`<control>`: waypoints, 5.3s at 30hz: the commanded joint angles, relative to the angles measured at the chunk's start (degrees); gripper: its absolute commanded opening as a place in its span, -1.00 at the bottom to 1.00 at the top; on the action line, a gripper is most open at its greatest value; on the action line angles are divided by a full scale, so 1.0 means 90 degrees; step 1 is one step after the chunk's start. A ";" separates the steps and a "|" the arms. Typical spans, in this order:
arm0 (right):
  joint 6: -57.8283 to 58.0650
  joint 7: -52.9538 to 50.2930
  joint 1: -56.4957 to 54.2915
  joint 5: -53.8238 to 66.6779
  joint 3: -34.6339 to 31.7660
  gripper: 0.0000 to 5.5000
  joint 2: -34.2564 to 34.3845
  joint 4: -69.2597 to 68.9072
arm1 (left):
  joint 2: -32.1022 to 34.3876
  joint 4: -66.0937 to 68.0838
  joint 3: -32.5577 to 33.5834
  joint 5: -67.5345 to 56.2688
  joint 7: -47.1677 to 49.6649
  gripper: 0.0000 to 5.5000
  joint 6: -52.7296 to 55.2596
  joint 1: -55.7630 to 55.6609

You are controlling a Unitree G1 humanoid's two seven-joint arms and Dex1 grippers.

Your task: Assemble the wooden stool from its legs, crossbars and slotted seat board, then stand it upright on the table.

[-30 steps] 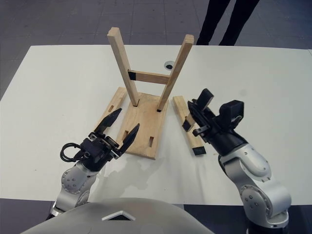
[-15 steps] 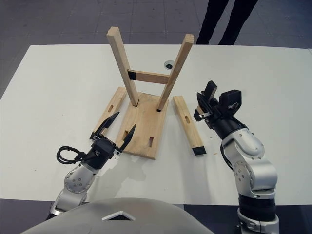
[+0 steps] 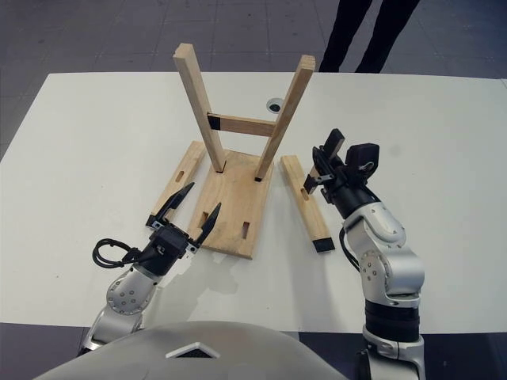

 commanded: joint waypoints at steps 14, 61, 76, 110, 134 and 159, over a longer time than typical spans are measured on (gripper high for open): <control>-0.0034 0.0188 -0.0091 -0.0419 0.0044 -0.86 0.0212 0.0509 | -0.0028 -0.0006 0.0001 0.0019 0.0055 0.10 0.0089 0.0034; -0.0441 -0.0659 0.0745 -0.2193 -0.0389 -0.86 0.0202 -0.1308 | -0.0117 -0.0194 0.0159 -0.0046 0.0077 0.10 0.0189 0.0198; -0.0065 -0.0503 0.1696 -0.2153 0.0211 -0.86 0.0820 0.0038 | -0.0084 -0.0279 0.0194 -0.0061 0.0049 0.10 0.0198 0.0351; 0.0023 -0.0473 0.2013 -0.2386 -0.0086 0.40 0.0639 -0.1471 | -0.0158 -0.0088 0.0187 -0.0045 0.0081 0.10 0.0143 0.0234; -0.0583 -0.0567 0.1526 -0.2079 -0.1397 -0.06 0.0390 -0.3815 | -0.0171 0.0086 0.0234 -0.0060 0.0093 0.10 0.0104 0.0108; 0.2945 -0.0898 -0.2051 -0.0493 -0.1012 -0.95 0.0179 -0.1290 | -0.0193 0.0005 0.0171 0.0042 0.0227 0.10 0.0065 0.0356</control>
